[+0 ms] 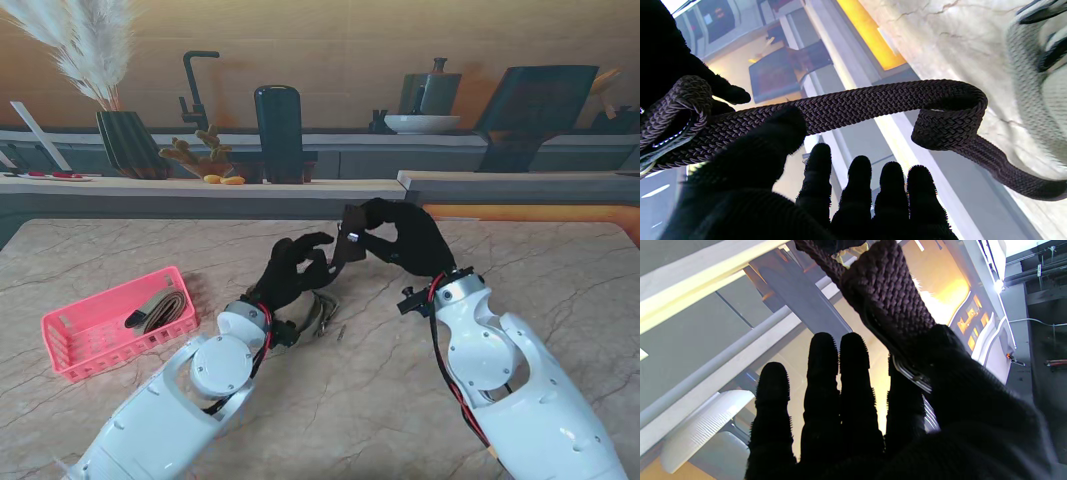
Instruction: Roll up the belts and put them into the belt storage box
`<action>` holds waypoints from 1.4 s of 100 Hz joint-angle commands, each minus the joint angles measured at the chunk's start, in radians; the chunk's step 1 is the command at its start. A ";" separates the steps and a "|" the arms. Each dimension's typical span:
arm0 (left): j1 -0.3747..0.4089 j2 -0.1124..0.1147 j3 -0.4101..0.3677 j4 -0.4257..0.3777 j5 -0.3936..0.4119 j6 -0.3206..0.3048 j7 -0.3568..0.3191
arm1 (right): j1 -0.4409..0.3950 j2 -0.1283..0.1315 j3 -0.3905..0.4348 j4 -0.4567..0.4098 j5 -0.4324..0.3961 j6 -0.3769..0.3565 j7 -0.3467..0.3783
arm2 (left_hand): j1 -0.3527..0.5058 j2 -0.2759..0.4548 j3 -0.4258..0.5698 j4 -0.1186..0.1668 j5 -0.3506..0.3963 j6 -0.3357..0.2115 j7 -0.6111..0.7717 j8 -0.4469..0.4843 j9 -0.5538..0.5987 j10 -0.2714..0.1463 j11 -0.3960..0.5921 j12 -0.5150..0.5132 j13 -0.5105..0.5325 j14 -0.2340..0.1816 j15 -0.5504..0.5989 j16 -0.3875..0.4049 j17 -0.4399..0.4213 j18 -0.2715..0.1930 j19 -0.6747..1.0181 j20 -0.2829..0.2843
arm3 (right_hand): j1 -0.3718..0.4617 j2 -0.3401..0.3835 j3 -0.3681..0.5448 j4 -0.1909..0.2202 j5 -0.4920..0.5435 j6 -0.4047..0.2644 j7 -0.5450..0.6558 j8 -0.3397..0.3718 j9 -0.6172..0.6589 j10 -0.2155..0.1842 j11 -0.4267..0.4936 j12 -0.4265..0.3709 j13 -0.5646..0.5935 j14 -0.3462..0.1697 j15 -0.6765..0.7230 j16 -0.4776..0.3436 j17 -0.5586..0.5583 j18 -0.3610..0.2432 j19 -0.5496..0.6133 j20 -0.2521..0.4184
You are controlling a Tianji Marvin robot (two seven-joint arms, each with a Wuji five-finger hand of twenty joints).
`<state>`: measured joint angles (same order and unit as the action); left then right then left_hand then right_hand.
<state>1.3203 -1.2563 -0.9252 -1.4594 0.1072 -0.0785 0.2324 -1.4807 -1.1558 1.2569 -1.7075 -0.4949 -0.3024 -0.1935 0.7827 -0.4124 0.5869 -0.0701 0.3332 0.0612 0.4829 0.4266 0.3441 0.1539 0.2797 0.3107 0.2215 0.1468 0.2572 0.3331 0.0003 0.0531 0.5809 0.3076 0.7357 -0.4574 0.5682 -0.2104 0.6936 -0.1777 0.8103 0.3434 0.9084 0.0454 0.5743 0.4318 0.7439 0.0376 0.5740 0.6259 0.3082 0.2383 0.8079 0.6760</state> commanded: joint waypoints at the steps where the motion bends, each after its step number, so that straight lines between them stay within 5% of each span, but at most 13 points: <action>1: -0.010 0.000 -0.001 -0.026 -0.014 -0.008 -0.014 | 0.003 0.002 0.009 -0.037 0.005 -0.005 0.007 | -0.030 -0.045 0.025 0.014 -0.029 -0.030 -0.034 -0.014 -0.034 -0.035 -0.020 -0.033 -0.033 -0.046 -0.020 -0.029 -0.013 -0.055 -0.034 -0.026 | 0.028 0.101 0.062 0.052 0.089 -0.181 0.137 0.047 -0.007 -0.029 -0.013 -0.012 -0.016 -0.040 -0.022 -0.014 -0.006 -0.030 -0.023 -0.010; 28: -0.069 0.008 0.023 -0.044 0.033 -0.017 -0.042 | 0.015 0.005 0.026 -0.087 0.041 0.016 0.046 | -0.055 -0.068 0.041 0.011 -0.100 -0.025 -0.070 -0.059 -0.102 -0.038 -0.040 -0.082 -0.073 -0.059 -0.038 -0.090 -0.015 -0.082 -0.107 -0.060 | 0.024 0.099 0.064 0.053 0.090 -0.179 0.136 0.046 -0.004 -0.032 -0.015 -0.013 -0.010 -0.043 -0.023 -0.016 -0.004 -0.031 -0.023 -0.011; 49: -0.095 -0.008 0.043 -0.035 -0.053 -0.018 -0.052 | 0.031 0.007 0.024 -0.100 0.060 0.033 0.069 | -0.031 -0.045 0.060 0.011 -0.066 -0.033 -0.051 -0.063 -0.038 -0.049 -0.022 -0.081 -0.025 -0.063 -0.018 -0.098 0.010 -0.074 -0.112 -0.062 | 0.023 0.098 0.068 0.054 0.092 -0.177 0.135 0.046 -0.001 -0.032 -0.017 -0.012 -0.007 -0.042 -0.025 -0.018 -0.001 -0.032 -0.024 -0.012; 68: -0.061 -0.031 0.058 -0.056 -0.235 -0.040 -0.057 | 0.051 0.002 0.014 -0.085 0.070 0.059 0.061 | 0.134 0.192 -0.044 0.005 0.086 -0.058 0.044 -0.033 0.265 -0.067 0.017 -0.058 0.220 -0.048 0.053 -0.083 0.095 -0.006 -0.019 -0.009 | 0.022 0.100 0.070 0.055 0.089 -0.172 0.134 0.046 -0.001 -0.031 -0.017 -0.010 -0.005 -0.043 -0.025 -0.017 -0.001 -0.033 -0.024 -0.012; 72: -0.050 -0.034 0.061 -0.062 -0.265 -0.044 -0.057 | 0.055 0.000 0.011 -0.081 0.072 0.066 0.055 | 0.187 0.211 -0.083 -0.021 0.113 -0.066 0.057 -0.016 0.322 -0.068 0.026 -0.048 0.266 -0.043 0.067 -0.075 0.111 0.006 0.013 0.006 | 0.023 0.101 0.071 0.056 0.089 -0.172 0.134 0.046 -0.002 -0.032 -0.017 -0.010 -0.006 -0.043 -0.024 -0.016 -0.001 -0.032 -0.024 -0.012; 80: -0.031 -0.045 0.071 -0.069 -0.299 -0.051 -0.036 | 0.060 -0.004 0.005 -0.073 0.083 0.080 0.044 | 0.377 0.237 -0.312 -0.040 0.172 -0.080 0.104 0.022 0.417 -0.060 0.054 -0.017 0.346 -0.016 0.127 -0.044 0.134 0.039 0.087 0.039 | 0.023 0.103 0.070 0.056 0.088 -0.171 0.134 0.046 -0.003 -0.032 -0.015 -0.008 -0.006 -0.044 -0.021 -0.015 -0.001 -0.033 -0.024 -0.012; 82: -0.028 -0.048 0.073 -0.069 -0.303 -0.052 -0.029 | 0.061 -0.005 0.003 -0.072 0.086 0.083 0.042 | 0.462 0.265 -0.446 -0.017 0.188 -0.083 0.126 0.028 0.445 -0.055 0.060 -0.001 0.367 -0.006 0.143 -0.036 0.144 0.048 0.111 0.048 | 0.022 0.102 0.070 0.056 0.087 -0.171 0.134 0.046 -0.004 -0.031 -0.015 -0.008 -0.006 -0.043 -0.020 -0.014 -0.001 -0.033 -0.024 -0.012; 86: -0.022 -0.053 0.078 -0.070 -0.306 -0.050 -0.014 | 0.063 -0.007 0.000 -0.068 0.092 0.088 0.039 | 0.504 0.280 -0.498 -0.010 0.201 -0.081 0.147 0.042 0.468 -0.046 0.074 0.009 0.388 0.008 0.170 -0.023 0.158 0.057 0.149 0.065 | 0.023 0.103 0.070 0.057 0.087 -0.169 0.135 0.047 -0.005 -0.031 -0.014 -0.008 -0.008 -0.043 -0.019 -0.013 -0.002 -0.034 -0.024 -0.012; 103: -0.018 -0.079 0.092 -0.060 -0.306 -0.012 0.056 | 0.064 -0.016 -0.016 -0.049 0.108 0.103 0.011 | 0.508 0.265 -0.417 -0.003 0.216 -0.030 0.221 0.058 0.543 0.006 0.144 0.065 0.468 0.082 0.303 0.036 0.228 0.085 0.301 0.133 | 0.024 0.106 0.069 0.059 0.085 -0.168 0.135 0.047 -0.009 -0.031 -0.011 -0.006 -0.009 -0.042 -0.014 -0.011 -0.002 -0.034 -0.022 -0.011; 140: 0.003 -0.087 0.090 -0.061 -0.440 0.034 0.026 | 0.091 -0.049 -0.091 0.077 0.104 0.156 -0.112 | 0.508 0.251 -0.418 0.000 0.213 -0.028 0.241 0.043 0.560 0.022 0.162 0.072 0.516 0.103 0.359 0.056 0.282 0.127 0.361 0.155 | 0.029 0.117 0.063 0.064 0.068 -0.158 0.139 0.048 -0.039 -0.024 0.013 0.000 -0.032 -0.041 0.009 -0.004 -0.013 -0.033 -0.014 -0.011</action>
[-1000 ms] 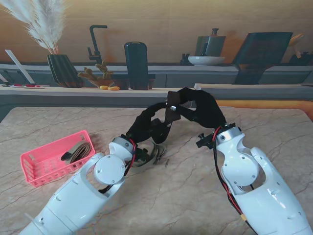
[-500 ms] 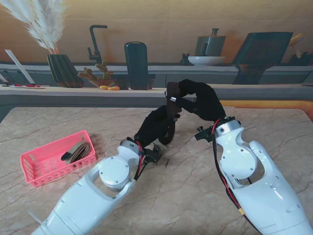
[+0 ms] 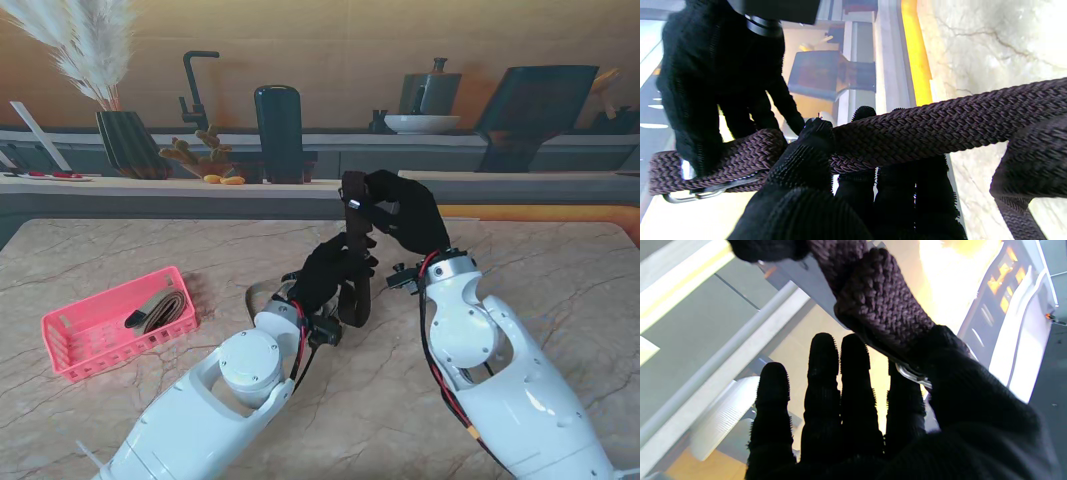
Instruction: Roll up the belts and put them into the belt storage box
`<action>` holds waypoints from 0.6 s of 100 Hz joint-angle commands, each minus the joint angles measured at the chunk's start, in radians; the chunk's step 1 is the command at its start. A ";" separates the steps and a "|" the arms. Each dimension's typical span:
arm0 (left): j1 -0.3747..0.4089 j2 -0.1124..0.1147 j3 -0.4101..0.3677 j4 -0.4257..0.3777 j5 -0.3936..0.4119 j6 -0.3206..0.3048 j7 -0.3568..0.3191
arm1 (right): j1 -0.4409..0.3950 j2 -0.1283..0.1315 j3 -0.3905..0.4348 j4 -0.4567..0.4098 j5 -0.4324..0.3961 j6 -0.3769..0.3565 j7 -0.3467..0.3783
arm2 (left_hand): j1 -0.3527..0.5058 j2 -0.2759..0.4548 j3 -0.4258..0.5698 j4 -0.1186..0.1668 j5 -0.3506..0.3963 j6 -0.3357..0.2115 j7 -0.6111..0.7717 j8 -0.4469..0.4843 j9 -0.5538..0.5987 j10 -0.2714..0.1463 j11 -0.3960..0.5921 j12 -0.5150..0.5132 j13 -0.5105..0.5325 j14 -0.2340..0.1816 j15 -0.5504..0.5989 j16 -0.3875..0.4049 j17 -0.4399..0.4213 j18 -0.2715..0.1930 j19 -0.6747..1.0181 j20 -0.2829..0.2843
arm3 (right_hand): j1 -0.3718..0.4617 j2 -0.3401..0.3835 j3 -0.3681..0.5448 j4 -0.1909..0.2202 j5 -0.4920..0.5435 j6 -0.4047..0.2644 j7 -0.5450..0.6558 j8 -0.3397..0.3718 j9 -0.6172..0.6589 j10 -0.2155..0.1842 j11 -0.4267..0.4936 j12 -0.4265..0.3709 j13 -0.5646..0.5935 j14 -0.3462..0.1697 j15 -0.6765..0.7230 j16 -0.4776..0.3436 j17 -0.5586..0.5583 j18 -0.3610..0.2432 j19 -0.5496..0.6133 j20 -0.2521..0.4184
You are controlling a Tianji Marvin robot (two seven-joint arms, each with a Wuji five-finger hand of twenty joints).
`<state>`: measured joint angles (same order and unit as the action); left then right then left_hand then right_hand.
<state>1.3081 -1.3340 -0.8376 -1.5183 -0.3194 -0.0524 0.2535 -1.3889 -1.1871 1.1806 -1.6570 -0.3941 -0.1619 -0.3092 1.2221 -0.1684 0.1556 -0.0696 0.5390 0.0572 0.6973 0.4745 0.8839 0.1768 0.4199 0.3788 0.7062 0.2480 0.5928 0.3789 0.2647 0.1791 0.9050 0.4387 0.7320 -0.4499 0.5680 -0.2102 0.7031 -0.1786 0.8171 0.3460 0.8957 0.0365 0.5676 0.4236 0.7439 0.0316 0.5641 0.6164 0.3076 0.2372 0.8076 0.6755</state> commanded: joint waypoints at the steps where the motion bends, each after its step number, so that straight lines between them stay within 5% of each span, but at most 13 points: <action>1: 0.015 -0.010 0.003 -0.002 -0.015 0.009 0.006 | 0.000 -0.019 -0.017 0.030 0.005 0.018 0.001 | 0.069 0.008 0.012 0.000 0.006 -0.025 0.026 -0.004 0.019 -0.002 0.023 0.004 0.032 0.000 0.025 0.011 0.018 0.001 0.038 0.025 | 0.034 0.109 0.063 0.064 0.059 -0.156 0.133 0.046 -0.028 -0.015 0.021 0.008 -0.033 -0.035 0.020 0.006 -0.013 -0.032 -0.013 -0.011; 29: 0.024 -0.022 -0.011 0.001 -0.114 0.049 0.015 | 0.013 -0.043 -0.062 0.101 0.071 0.055 -0.041 | 0.064 -0.034 0.059 0.000 -0.007 -0.028 0.020 0.004 0.028 -0.018 0.015 0.092 0.038 0.006 0.077 0.064 0.027 0.044 0.084 0.043 | 0.040 0.116 0.054 0.064 0.051 -0.155 0.138 0.043 -0.043 -0.013 0.036 0.006 -0.049 -0.037 0.033 0.005 -0.021 -0.034 -0.004 -0.014; 33: 0.029 -0.021 -0.015 -0.002 -0.136 0.054 0.006 | 0.016 -0.045 -0.067 0.114 0.066 0.053 -0.051 | -0.049 -0.099 0.245 -0.020 -0.005 -0.025 0.011 0.009 0.040 -0.019 -0.009 0.120 0.042 0.005 0.078 0.075 0.031 0.047 0.092 0.046 | 0.042 0.119 0.050 0.063 0.048 -0.157 0.139 0.044 -0.047 -0.011 0.042 0.006 -0.050 -0.037 0.037 0.006 -0.021 -0.034 -0.002 -0.014; 41: 0.039 -0.017 -0.022 -0.007 -0.163 0.068 -0.012 | 0.022 -0.049 -0.074 0.139 0.051 0.045 -0.073 | -0.188 -0.170 0.408 -0.025 -0.006 -0.012 -0.012 0.009 0.036 -0.014 -0.013 0.122 0.042 0.011 0.081 0.081 0.031 0.061 0.099 0.050 | 0.038 0.126 0.041 0.062 0.041 -0.177 0.141 0.045 -0.050 -0.015 0.051 0.006 -0.052 -0.040 0.042 0.006 -0.018 -0.036 0.003 -0.015; 60: 0.063 -0.005 -0.043 -0.012 -0.273 0.097 -0.086 | 0.030 -0.053 -0.087 0.184 0.033 0.016 -0.099 | -0.438 -0.233 0.441 0.030 -0.020 0.041 -0.111 0.004 -0.019 -0.002 0.031 0.029 0.031 0.023 0.071 0.087 0.028 0.082 0.099 0.052 | 0.031 0.140 0.004 0.061 0.018 -0.252 0.147 0.055 -0.064 -0.014 0.066 0.000 -0.060 -0.045 0.050 0.002 -0.017 -0.046 0.012 -0.022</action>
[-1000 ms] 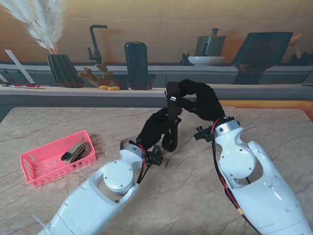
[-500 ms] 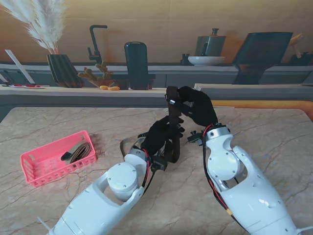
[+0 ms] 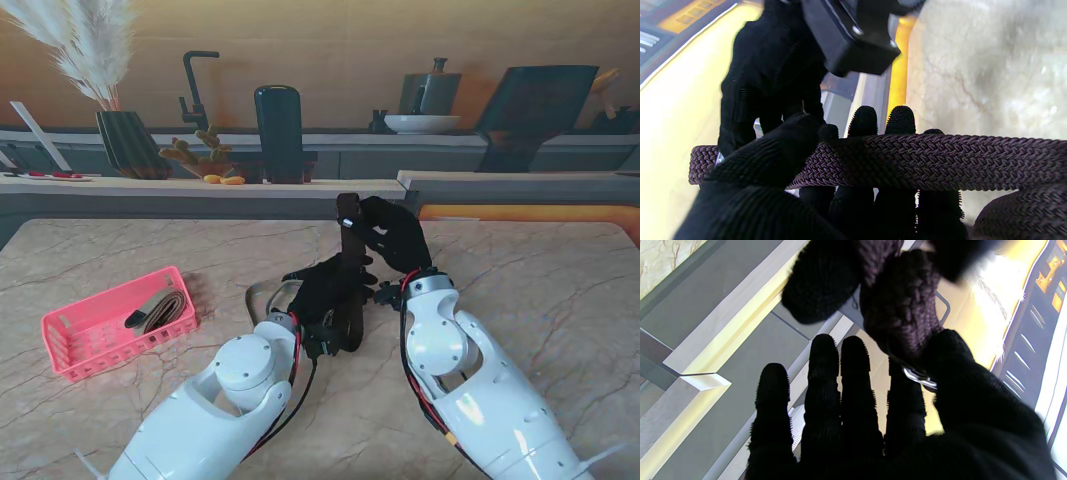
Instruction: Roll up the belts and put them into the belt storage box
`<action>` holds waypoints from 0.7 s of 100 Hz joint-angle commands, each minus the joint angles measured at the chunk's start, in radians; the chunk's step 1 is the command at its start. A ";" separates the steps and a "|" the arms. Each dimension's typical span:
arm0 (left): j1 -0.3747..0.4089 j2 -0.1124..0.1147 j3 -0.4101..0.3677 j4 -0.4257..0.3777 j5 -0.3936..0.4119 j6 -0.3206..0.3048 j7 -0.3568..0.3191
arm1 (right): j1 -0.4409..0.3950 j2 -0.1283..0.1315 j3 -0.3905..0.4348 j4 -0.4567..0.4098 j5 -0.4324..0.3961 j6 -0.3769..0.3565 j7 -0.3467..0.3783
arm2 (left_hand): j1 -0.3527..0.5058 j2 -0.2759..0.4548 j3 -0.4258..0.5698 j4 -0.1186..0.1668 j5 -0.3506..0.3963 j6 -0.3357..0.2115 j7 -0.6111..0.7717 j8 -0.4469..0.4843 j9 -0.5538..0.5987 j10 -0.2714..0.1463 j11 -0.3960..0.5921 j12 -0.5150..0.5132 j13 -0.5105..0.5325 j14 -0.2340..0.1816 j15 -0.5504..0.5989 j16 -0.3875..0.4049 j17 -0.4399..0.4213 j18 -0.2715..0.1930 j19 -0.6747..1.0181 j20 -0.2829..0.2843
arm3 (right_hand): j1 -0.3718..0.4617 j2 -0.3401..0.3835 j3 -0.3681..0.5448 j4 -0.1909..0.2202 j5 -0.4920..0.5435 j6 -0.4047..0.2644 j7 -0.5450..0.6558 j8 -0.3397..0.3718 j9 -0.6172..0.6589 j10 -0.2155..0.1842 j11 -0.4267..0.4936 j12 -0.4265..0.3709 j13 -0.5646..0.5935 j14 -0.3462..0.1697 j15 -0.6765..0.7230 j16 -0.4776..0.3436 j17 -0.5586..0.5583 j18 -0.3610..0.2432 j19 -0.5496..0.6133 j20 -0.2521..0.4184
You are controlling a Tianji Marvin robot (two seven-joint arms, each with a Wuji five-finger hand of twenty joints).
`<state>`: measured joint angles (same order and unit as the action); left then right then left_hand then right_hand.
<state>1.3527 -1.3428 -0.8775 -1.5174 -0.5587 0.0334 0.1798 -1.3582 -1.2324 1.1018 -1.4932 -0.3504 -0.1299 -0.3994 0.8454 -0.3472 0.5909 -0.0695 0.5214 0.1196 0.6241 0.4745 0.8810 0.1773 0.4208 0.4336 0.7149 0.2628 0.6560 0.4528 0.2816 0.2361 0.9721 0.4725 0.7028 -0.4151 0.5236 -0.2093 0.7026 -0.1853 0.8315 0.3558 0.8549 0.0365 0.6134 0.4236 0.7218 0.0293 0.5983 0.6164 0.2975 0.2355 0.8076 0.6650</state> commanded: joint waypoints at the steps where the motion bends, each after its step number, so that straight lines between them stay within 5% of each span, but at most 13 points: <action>1: 0.019 0.004 -0.004 -0.012 -0.041 0.011 -0.014 | 0.000 -0.008 -0.009 0.023 -0.012 -0.018 -0.011 | -0.069 -0.064 0.003 0.028 -0.005 -0.020 -0.040 0.004 -0.016 -0.001 0.030 -0.027 0.023 0.008 0.008 0.014 0.013 0.028 0.034 0.019 | 0.060 0.105 0.047 0.060 0.018 -0.248 0.133 0.045 -0.024 -0.014 0.020 -0.001 -0.038 -0.042 0.016 0.002 -0.006 -0.045 0.012 -0.012; 18: 0.026 -0.001 -0.011 -0.007 -0.101 0.011 -0.018 | 0.005 -0.008 -0.021 0.057 -0.035 -0.040 -0.022 | -0.138 -0.142 0.014 0.018 -0.044 -0.015 -0.075 -0.001 -0.046 -0.012 0.023 -0.031 0.019 -0.001 0.002 0.019 0.017 0.035 0.041 0.023 | 0.058 0.107 0.039 0.061 0.013 -0.263 0.137 0.046 -0.025 -0.016 0.027 -0.002 -0.038 -0.046 0.019 0.000 0.002 -0.049 0.017 -0.013; 47: 0.019 -0.021 -0.003 -0.013 -0.030 0.009 0.089 | -0.016 -0.010 -0.027 0.055 0.011 -0.028 -0.001 | -0.066 -0.028 -0.024 0.024 -0.141 -0.032 -0.092 -0.016 -0.103 -0.042 0.036 -0.027 0.005 -0.014 0.035 0.051 -0.009 0.027 0.070 0.041 | 0.048 0.086 0.078 0.081 0.027 -0.220 0.139 0.028 -0.031 -0.009 0.026 -0.008 -0.047 -0.039 0.019 -0.002 -0.004 -0.043 0.017 -0.017; 70: 0.013 -0.022 0.003 -0.010 0.004 0.001 0.101 | -0.026 -0.014 -0.034 0.050 0.046 -0.015 0.012 | 0.004 0.026 -0.022 0.035 -0.116 -0.054 -0.049 -0.004 -0.087 -0.052 0.049 -0.022 0.021 -0.029 0.050 0.072 -0.008 0.021 0.085 0.051 | 0.039 0.079 0.095 0.080 0.033 -0.216 0.137 0.021 -0.032 -0.007 0.027 -0.010 -0.049 -0.037 0.020 -0.002 -0.005 -0.042 0.018 -0.017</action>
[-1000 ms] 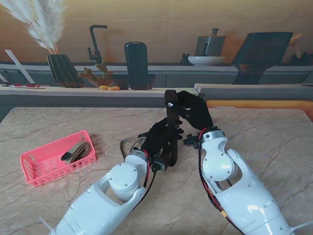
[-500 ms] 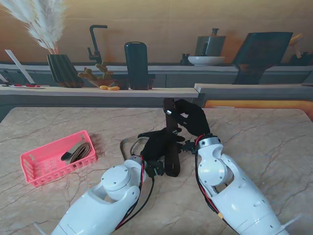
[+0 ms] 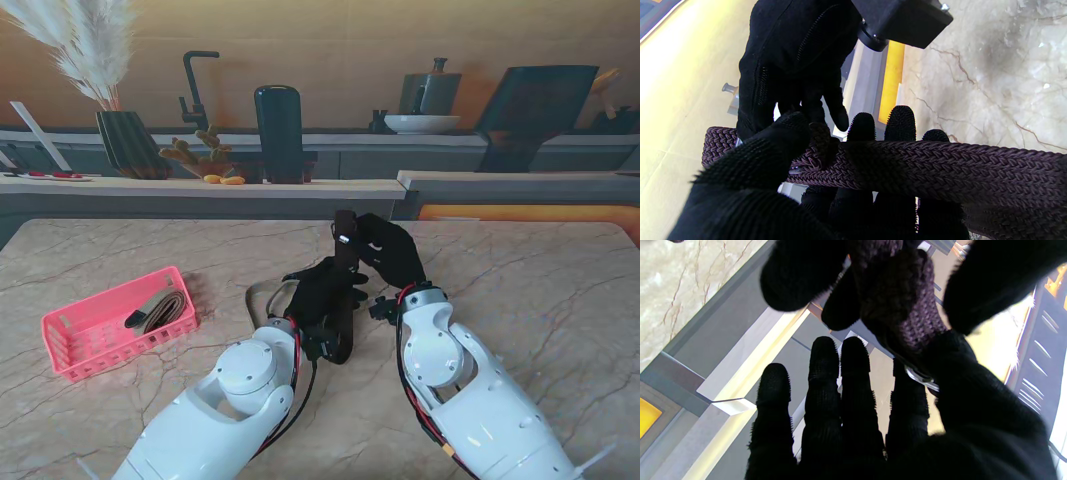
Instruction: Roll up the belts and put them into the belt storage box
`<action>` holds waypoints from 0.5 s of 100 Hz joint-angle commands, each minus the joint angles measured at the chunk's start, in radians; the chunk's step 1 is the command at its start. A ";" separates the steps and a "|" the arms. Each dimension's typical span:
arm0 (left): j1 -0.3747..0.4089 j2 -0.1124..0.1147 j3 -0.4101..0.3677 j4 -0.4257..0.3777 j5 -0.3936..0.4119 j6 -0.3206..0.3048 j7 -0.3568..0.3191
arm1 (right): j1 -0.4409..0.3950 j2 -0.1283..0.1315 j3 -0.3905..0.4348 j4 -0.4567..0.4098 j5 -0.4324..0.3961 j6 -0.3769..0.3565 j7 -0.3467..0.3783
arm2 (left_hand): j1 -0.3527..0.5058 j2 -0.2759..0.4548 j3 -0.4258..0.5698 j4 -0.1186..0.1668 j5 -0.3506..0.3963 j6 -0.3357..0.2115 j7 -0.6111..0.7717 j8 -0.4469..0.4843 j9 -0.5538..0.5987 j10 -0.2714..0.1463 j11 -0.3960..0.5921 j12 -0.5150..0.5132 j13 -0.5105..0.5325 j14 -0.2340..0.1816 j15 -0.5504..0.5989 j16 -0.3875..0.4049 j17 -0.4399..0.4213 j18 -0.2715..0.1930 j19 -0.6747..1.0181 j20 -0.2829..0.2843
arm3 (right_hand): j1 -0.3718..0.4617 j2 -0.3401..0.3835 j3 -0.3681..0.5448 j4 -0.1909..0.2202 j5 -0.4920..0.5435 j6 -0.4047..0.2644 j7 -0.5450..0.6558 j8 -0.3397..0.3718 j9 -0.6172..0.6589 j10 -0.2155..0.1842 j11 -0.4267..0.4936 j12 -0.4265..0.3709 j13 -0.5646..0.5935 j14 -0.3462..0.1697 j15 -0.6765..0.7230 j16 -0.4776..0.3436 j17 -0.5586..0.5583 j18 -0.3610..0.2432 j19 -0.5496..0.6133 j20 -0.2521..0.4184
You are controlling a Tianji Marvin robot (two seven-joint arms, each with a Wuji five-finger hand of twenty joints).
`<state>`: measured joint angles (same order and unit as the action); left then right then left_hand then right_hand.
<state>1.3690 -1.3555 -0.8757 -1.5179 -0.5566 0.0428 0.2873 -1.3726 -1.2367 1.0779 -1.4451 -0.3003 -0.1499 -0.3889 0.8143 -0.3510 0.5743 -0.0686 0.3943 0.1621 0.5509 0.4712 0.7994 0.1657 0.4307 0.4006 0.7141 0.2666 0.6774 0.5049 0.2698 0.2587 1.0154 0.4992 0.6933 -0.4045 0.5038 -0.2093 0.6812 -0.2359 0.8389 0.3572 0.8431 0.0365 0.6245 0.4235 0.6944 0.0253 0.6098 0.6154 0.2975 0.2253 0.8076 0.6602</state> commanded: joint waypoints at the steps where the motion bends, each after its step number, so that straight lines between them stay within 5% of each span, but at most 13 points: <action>1: -0.004 -0.009 0.002 -0.009 0.003 -0.009 -0.007 | -0.012 -0.010 -0.011 0.002 -0.004 0.005 0.001 | 0.050 0.030 -0.011 0.027 0.016 -0.096 0.030 0.002 0.001 -0.040 0.041 0.028 0.025 -0.033 0.030 0.023 0.006 -0.002 0.045 0.025 | 0.047 0.069 0.114 0.080 0.054 -0.166 0.129 0.020 -0.020 -0.007 0.016 -0.010 -0.021 -0.033 0.008 -0.001 -0.005 -0.032 0.018 -0.013; 10: -0.007 -0.010 0.008 -0.005 0.014 -0.007 -0.007 | -0.013 -0.011 -0.013 0.002 0.004 0.006 0.001 | 0.136 0.063 -0.038 0.004 0.038 -0.110 0.063 0.018 0.054 -0.041 0.013 0.116 0.043 -0.032 0.043 0.038 0.017 -0.001 0.059 0.031 | 0.046 0.069 0.117 0.080 0.053 -0.166 0.129 0.020 -0.019 -0.007 0.016 -0.010 -0.020 -0.032 0.009 -0.001 -0.005 -0.031 0.018 -0.013; 19: -0.010 -0.015 0.012 -0.001 0.019 -0.008 0.006 | -0.018 -0.012 -0.014 -0.006 0.019 0.013 0.007 | 0.354 0.114 -0.230 -0.027 0.093 -0.128 0.151 0.031 0.118 -0.036 0.033 0.167 0.077 -0.024 0.080 0.054 0.035 0.008 0.087 0.043 | 0.045 0.068 0.119 0.080 0.053 -0.160 0.129 0.018 -0.017 -0.005 0.017 -0.010 -0.020 -0.031 0.009 -0.001 -0.005 -0.031 0.018 -0.013; 26: -0.011 -0.018 0.012 0.000 0.016 -0.008 0.013 | -0.026 -0.009 -0.010 -0.016 0.022 0.018 0.015 | 0.469 0.148 -0.371 -0.013 0.115 -0.137 0.243 0.057 0.126 -0.023 0.105 0.225 0.092 -0.013 0.133 0.092 0.041 0.020 0.116 0.059 | 0.047 0.068 0.123 0.082 0.055 -0.141 0.129 0.014 -0.008 -0.002 0.020 -0.009 -0.016 -0.027 0.010 0.000 0.001 -0.028 0.022 -0.012; 37: -0.017 -0.014 0.012 0.014 0.052 -0.007 0.005 | -0.048 0.003 0.016 -0.049 0.021 0.031 0.052 | 0.471 0.128 -0.337 -0.010 0.118 -0.160 0.382 0.191 0.144 -0.006 0.212 0.344 0.126 0.000 0.244 0.169 0.062 0.048 0.180 0.092 | 0.050 0.064 0.125 0.086 0.058 -0.112 0.123 0.003 0.021 0.006 0.026 -0.007 0.004 -0.015 0.013 0.001 0.018 -0.023 0.030 -0.009; 50: -0.024 -0.007 0.017 0.031 0.127 -0.012 -0.003 | -0.077 0.029 0.064 -0.096 0.025 0.040 0.140 | 0.339 0.047 -0.104 -0.027 0.134 -0.158 0.434 0.294 0.183 0.005 0.278 0.427 0.173 0.002 0.318 0.232 0.093 0.076 0.229 0.121 | 0.056 0.058 0.123 0.084 0.065 -0.107 0.118 -0.002 0.049 0.021 0.022 -0.008 0.027 0.000 0.023 0.008 0.032 -0.020 0.039 -0.004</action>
<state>1.3503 -1.3611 -0.8595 -1.4856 -0.4239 0.0405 0.2919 -1.4299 -1.2313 1.1303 -1.5239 -0.2770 -0.1150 -0.2663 1.1675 -0.3145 0.3256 -0.0819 0.4355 0.1531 0.8178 0.6947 0.9271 0.1788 0.6437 0.7915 0.8386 0.2677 0.9156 0.6900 0.3423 0.3080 1.1892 0.5909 0.6924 -0.4049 0.5344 -0.2093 0.6727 -0.2357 0.8397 0.3395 0.8680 0.0488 0.6285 0.4227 0.6969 0.0322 0.6102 0.6154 0.3195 0.2253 0.8076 0.6586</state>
